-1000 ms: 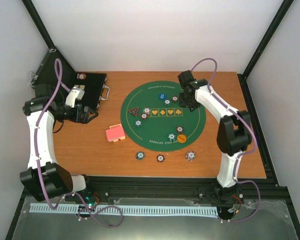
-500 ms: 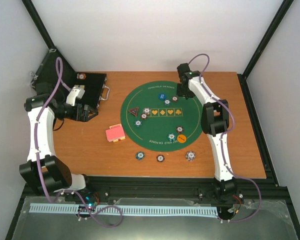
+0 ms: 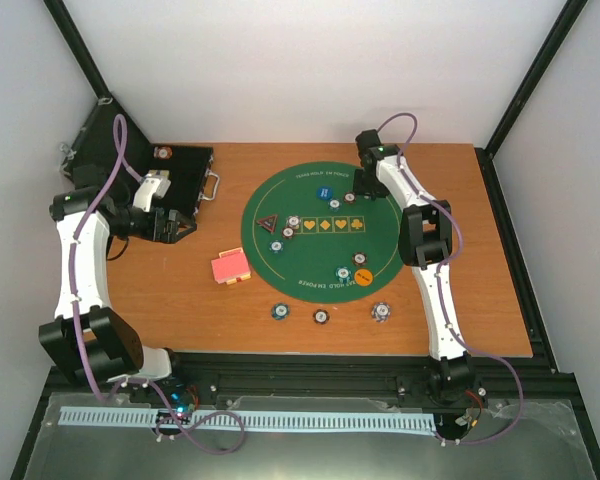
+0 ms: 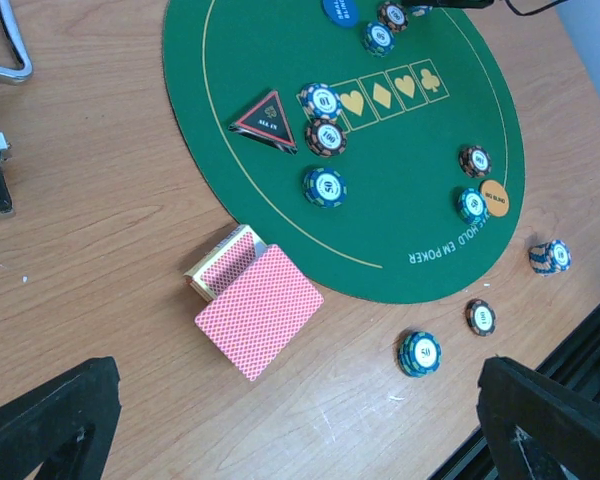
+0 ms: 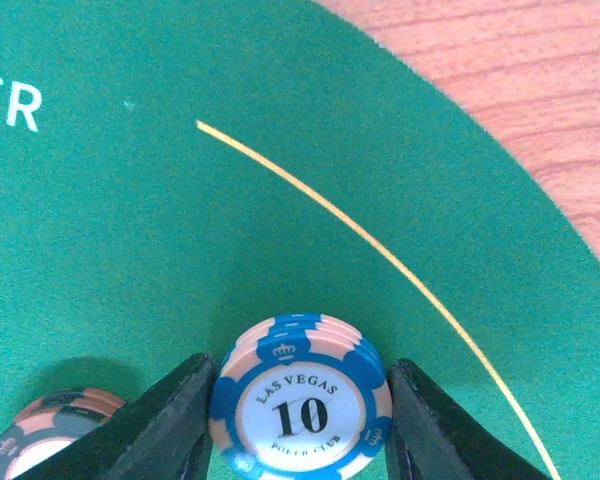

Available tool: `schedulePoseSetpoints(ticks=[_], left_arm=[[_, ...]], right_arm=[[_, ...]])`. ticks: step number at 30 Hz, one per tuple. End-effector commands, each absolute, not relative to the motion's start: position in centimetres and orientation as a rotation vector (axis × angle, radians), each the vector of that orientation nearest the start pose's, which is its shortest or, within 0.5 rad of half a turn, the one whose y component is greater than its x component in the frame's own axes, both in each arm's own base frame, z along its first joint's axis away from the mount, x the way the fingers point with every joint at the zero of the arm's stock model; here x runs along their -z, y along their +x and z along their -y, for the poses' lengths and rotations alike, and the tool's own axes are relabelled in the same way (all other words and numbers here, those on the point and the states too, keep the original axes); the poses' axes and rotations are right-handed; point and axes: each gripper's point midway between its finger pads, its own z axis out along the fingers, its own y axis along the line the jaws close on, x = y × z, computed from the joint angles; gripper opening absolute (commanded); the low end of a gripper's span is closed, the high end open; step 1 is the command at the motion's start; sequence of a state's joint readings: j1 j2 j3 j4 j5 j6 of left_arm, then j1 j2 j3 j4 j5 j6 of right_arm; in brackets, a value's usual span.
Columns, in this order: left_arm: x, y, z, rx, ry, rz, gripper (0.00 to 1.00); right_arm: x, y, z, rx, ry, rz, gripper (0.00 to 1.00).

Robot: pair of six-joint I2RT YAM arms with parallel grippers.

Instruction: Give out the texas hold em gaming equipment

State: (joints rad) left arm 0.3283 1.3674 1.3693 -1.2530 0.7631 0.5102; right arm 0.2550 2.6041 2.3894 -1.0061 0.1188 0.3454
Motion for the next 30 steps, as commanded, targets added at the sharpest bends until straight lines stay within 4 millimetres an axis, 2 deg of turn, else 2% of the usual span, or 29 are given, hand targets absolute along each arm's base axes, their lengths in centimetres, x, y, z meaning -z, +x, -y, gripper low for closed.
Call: schedulePoseSetpoints(ticks=[1,4,6,9,12,14,15,18,19,25,30], left_arm=[[-25.1,30.4,2.2,0.711,0.417,-2.397,1.0],[-24.9,30.5,2.1,0.713,0.414,-2.405,1.0],[-24.9,30.4,2.1,0.71,0.415,-2.405,1.0],[-25.1,30.3,2.1,0.702,0.418,-2.407,1.0],[-25.3,30.1,2.1,0.695,0.418,-2.404,1.0],[-25.5,30.1,2.2,0.696,0.417,-2.4,1.0],[-25.6,30.0,2.2,0.699,0.416,-2.398,1.0],[-25.8,29.9,2.3,0.705,0.412,-2.395,1.0],[-25.9,29.9,2.4,0.706,0.412,-2.393,1.0],[-25.8,29.4,2.5,0.709,0.411,-2.395,1.0],[-26.0,29.0,2.8,0.72,0.411,-2.384,1.0]], right_arm=[[-3.7,57.6,-12.8,-0.026,0.153,-2.748,0.47],[-5.1,57.5,-12.7,-0.028,0.147,-2.735,0.5],[-6.1,57.3,-12.6,-0.026,0.141,-2.73,0.57],[-7.6,56.4,-12.3,-0.013,0.138,-2.738,0.55],[-9.4,54.7,-11.8,-0.004,0.155,-2.746,0.54],[-10.6,52.8,-11.8,0.003,0.152,-2.741,0.54],[-9.6,50.7,-11.7,0.028,0.15,-2.777,0.54],[-10.7,45.9,-12.0,0.018,0.146,-2.765,0.58],[-12.0,44.1,-12.3,-0.004,0.141,-2.741,0.61],[-10.2,32.9,-12.7,0.049,0.1,-2.79,0.69],[-9.8,26.9,-12.2,-0.038,0.168,-2.793,0.74]])
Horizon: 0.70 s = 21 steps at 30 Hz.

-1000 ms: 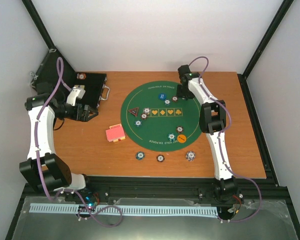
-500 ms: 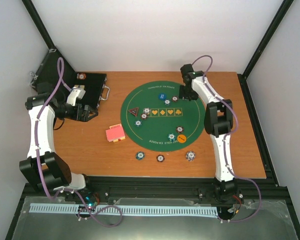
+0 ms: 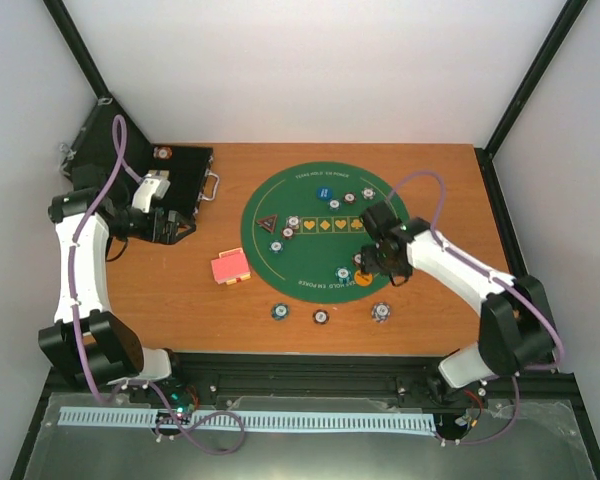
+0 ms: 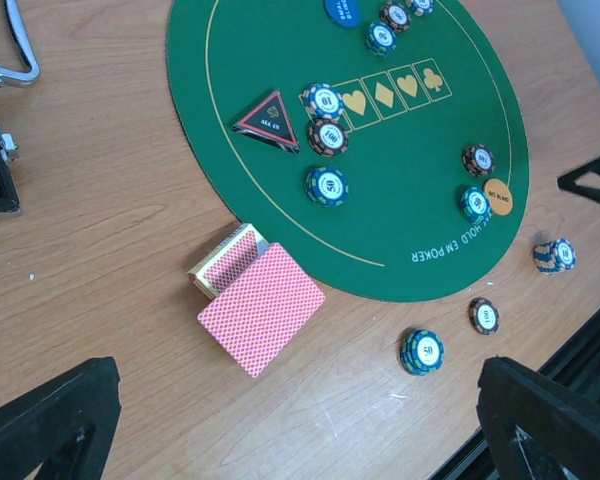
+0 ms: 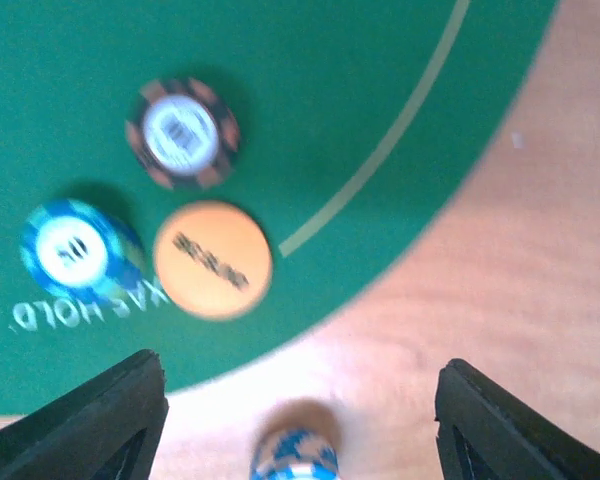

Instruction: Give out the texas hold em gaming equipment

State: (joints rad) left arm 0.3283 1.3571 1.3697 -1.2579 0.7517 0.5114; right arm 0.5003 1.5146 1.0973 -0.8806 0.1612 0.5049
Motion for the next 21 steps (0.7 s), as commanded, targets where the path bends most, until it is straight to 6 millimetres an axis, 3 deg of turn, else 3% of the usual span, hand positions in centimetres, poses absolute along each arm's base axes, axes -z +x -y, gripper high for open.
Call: schedulePoseSetpoints(ticks=[1,7,21], left_arm=[[-25.9,29.0,2.9,0.725,0.41,-2.385,1.0],[-26.2,28.8,3.0,0.737,0.408,-2.38,1.0],[-26.4,28.7,3.0,0.718,0.411,-2.38,1.0]], right_arm=[[-9.7,26.1,-12.2,-0.053,0.166,-2.795,0.75],[-8.0,22.7,-12.5,-0.083,0.157,-2.84,0.77],[-4.1,21.1,-13.6,-0.104,0.092,-2.92,0.7]])
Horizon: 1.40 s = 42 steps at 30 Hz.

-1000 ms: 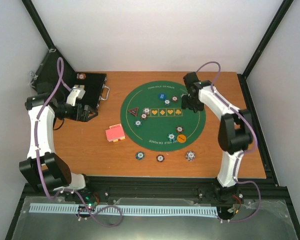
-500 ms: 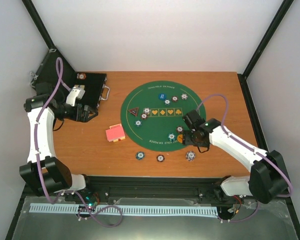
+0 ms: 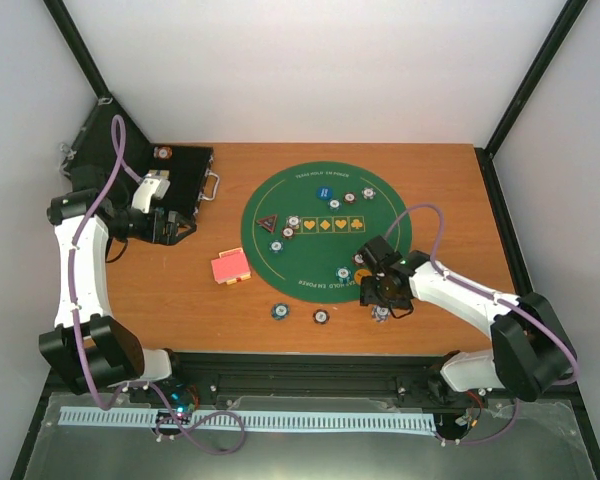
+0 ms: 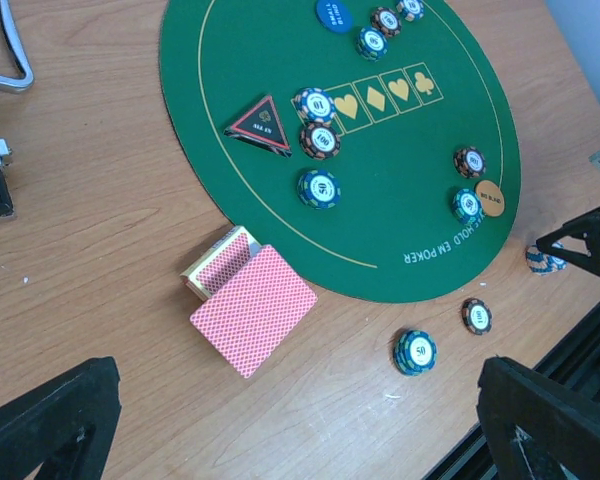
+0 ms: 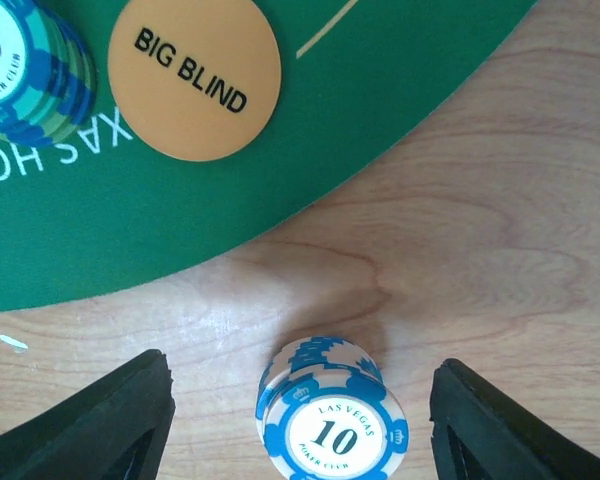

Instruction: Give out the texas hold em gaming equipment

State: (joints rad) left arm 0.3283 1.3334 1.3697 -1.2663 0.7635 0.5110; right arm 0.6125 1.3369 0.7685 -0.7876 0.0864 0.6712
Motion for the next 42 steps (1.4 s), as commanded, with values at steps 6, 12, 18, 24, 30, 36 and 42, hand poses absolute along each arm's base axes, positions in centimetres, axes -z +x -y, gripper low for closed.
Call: schedulePoseSetpoints(ticks=[6,12,18,24,30,36,42], left_arm=[[-26.5,28.5,3.0,0.714,0.413,-2.375,1.0],[-26.9,28.6,3.0,0.712,0.412,-2.369,1.0],[-26.8,28.6,3.0,0.71,0.414,-2.371,1.0],[-27.1,28.6,2.9,0.699,0.419,-2.365,1.0],[-27.1,28.6,2.9,0.697,0.423,-2.365,1.0],[-26.8,28.5,3.0,0.702,0.425,-2.37,1.0],[-26.7,28.6,3.0,0.708,0.423,-2.37,1.0]], right_arm=[[-3.1,20.4,-13.1,-0.073,0.091,-2.943,0.67],[-2.8,20.2,-12.7,-0.044,0.09,-2.95,0.63],[-2.4,19.8,-12.3,-0.02,0.09,-2.957,0.55],[-2.4,19.7,-12.1,-0.01,0.085,-2.961,0.53],[-2.8,20.0,-12.4,-0.019,0.078,-2.954,0.41],[-3.9,20.1,-12.3,-0.014,0.073,-2.944,0.34],[-6.7,21.0,-12.8,-0.053,0.064,-2.894,0.31]])
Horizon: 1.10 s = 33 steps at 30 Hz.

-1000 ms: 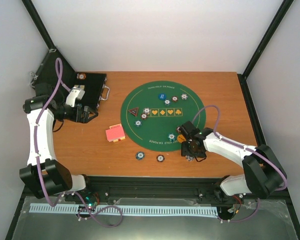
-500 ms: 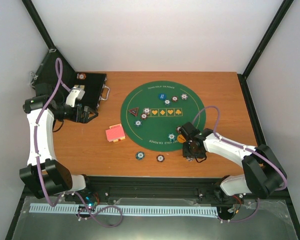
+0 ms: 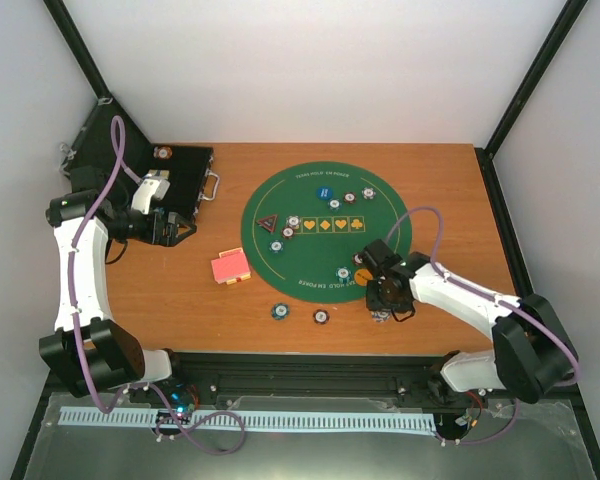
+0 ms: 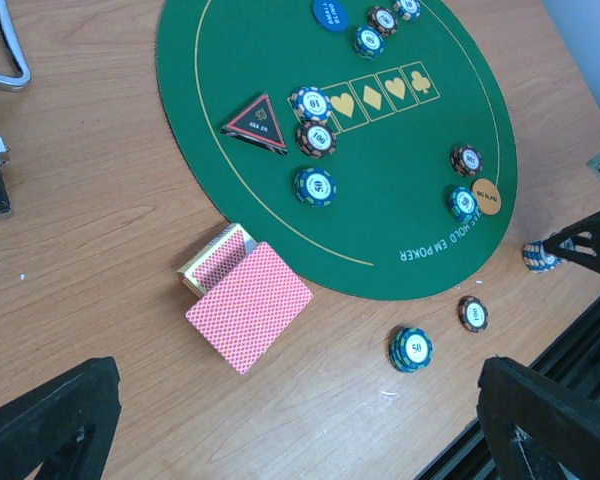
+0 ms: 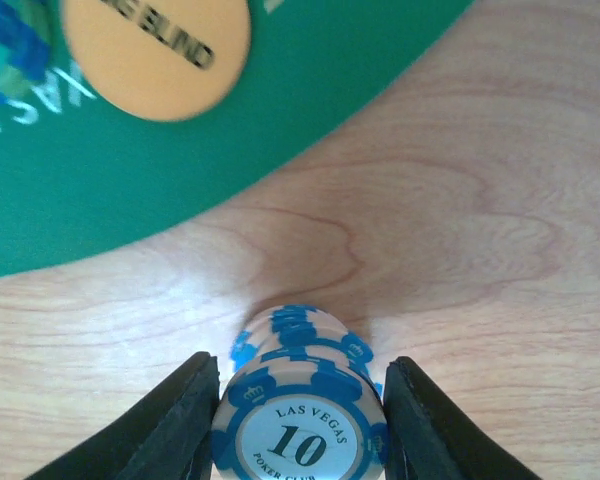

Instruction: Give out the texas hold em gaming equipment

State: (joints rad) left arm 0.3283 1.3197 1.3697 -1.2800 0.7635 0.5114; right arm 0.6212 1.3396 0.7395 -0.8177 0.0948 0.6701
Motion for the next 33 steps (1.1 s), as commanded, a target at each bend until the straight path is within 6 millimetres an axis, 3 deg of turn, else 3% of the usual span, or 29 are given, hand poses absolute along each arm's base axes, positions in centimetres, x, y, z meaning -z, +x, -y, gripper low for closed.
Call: schedulePoseSetpoints(ticks=[1,5,10,15,26,33], left_arm=[[-26.7,28.6,3.0,0.708,0.423,-2.371,1.0],[-26.5,28.6,2.9,0.707,0.425,-2.374,1.0],[-26.2,28.3,2.9,0.701,0.442,-2.387,1.0],[-25.9,27.8,3.0,0.705,0.455,-2.397,1.0],[-26.7,27.4,3.3,0.696,0.487,-2.379,1.0],[-25.7,27.4,3.2,0.704,0.51,-2.403,1.0]], right_arm=[[-7.2,21.4,-13.0,-0.06,0.061,-2.88,0.31],[-9.4,23.2,-13.3,-0.036,0.037,-2.834,0.31],[-11.1,27.0,-13.0,-0.004,0.045,-2.798,0.3],[-11.0,31.0,-11.9,0.007,0.095,-2.793,0.3],[-5.6,34.5,-11.0,0.064,0.114,-2.875,0.27],[-4.0,36.1,-10.8,0.07,0.122,-2.898,0.27]])
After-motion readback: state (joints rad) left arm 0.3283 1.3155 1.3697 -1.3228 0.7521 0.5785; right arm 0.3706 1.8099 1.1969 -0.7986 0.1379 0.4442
